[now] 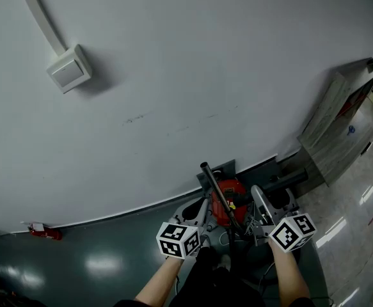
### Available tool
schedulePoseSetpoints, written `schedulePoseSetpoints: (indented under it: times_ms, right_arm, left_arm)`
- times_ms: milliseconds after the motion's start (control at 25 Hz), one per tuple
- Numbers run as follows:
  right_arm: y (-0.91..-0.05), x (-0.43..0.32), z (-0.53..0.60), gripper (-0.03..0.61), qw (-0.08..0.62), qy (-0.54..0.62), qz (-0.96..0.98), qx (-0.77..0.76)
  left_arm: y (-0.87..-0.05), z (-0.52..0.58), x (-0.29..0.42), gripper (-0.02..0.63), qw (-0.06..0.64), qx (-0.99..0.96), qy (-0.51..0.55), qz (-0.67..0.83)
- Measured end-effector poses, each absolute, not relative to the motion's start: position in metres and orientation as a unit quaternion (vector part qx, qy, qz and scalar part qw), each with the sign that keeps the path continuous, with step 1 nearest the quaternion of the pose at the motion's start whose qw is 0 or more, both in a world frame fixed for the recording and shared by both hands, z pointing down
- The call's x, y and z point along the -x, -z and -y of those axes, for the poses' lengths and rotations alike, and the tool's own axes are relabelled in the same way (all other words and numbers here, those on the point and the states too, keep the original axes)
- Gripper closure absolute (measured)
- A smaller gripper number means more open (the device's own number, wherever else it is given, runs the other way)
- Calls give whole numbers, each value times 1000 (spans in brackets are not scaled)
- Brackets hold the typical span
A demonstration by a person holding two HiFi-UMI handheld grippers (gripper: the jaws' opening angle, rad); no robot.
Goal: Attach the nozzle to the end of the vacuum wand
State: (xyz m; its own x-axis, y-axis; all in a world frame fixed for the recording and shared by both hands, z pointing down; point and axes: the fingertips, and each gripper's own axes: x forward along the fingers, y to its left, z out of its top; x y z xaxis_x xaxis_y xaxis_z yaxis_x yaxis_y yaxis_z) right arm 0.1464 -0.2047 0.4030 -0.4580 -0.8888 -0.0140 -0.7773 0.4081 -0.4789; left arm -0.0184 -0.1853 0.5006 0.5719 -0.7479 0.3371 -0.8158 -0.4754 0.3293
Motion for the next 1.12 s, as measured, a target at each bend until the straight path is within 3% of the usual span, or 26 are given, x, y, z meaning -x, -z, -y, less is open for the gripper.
schedulePoseSetpoints:
  times_ms: [960,1120]
  right_arm:
    - [-447,-126,281,233,114,223,-818,517]
    - [-446,-127,286,233,116,223,-816,520]
  left_arm:
    - [-602,270,25,604,296,-842,-73,445]
    - [-620,278,25,538,315,-834,-75,447]
